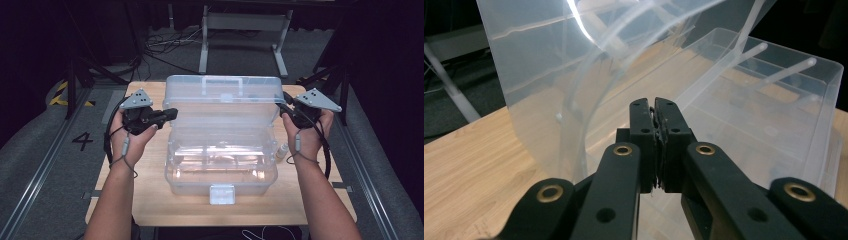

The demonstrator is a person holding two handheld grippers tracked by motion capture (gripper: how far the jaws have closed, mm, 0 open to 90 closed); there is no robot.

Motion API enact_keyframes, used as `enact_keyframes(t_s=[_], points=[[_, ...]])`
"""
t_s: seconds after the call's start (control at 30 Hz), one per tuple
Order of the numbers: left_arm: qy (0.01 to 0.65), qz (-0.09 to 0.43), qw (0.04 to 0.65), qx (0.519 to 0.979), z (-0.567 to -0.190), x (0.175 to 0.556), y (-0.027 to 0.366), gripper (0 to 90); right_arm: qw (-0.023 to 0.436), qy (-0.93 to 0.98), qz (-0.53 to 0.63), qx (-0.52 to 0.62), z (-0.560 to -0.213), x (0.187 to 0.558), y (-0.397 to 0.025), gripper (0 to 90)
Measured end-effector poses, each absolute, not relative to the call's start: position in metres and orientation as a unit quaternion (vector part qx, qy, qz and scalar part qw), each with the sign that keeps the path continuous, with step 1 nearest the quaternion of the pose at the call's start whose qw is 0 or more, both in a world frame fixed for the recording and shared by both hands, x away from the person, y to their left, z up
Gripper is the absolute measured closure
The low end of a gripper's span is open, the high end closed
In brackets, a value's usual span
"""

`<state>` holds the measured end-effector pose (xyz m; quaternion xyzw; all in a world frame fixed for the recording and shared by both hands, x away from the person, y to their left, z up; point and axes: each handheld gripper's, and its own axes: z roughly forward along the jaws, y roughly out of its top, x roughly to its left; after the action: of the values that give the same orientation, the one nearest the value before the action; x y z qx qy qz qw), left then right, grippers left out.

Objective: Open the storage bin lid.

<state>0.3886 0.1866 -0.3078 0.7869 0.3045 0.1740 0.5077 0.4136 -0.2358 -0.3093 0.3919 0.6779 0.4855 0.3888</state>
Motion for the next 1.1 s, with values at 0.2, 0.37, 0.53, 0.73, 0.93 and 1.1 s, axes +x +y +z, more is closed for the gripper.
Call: enact_keyframes(t_s=[0.2, 0.37, 0.53, 0.73, 0.93, 1.1], points=[[0.317, 0.161, 0.504, 0.787, -0.314, 0.381, 0.197, 84.3, 0.384, 0.678, 0.482, 0.401, -0.307, 0.417, -0.235, 74.1], [0.328, 0.149, 0.501, 0.787, -0.320, 0.371, 0.208, 83.0, 0.377, 0.680, 0.477, 0.410, -0.304, 0.421, -0.235, 74.7], [0.334, 0.141, 0.487, 0.795, -0.325, 0.362, 0.216, 81.9, 0.372, 0.682, 0.474, 0.414, -0.302, 0.426, -0.235, 75.0], [0.323, 0.104, 0.459, 0.821, -0.342, 0.355, 0.217, 81.8, 0.369, 0.682, 0.473, 0.418, -0.302, 0.428, -0.235, 75.1], [0.322, 0.079, 0.440, 0.835, -0.352, 0.351, 0.219, 81.8, 0.367, 0.684, 0.472, 0.418, -0.301, 0.430, -0.235, 75.1], [0.311, 0.048, 0.428, 0.847, -0.364, 0.348, 0.219, 83.7, 0.366, 0.684, 0.473, 0.418, -0.301, 0.432, -0.235, 75.0]])
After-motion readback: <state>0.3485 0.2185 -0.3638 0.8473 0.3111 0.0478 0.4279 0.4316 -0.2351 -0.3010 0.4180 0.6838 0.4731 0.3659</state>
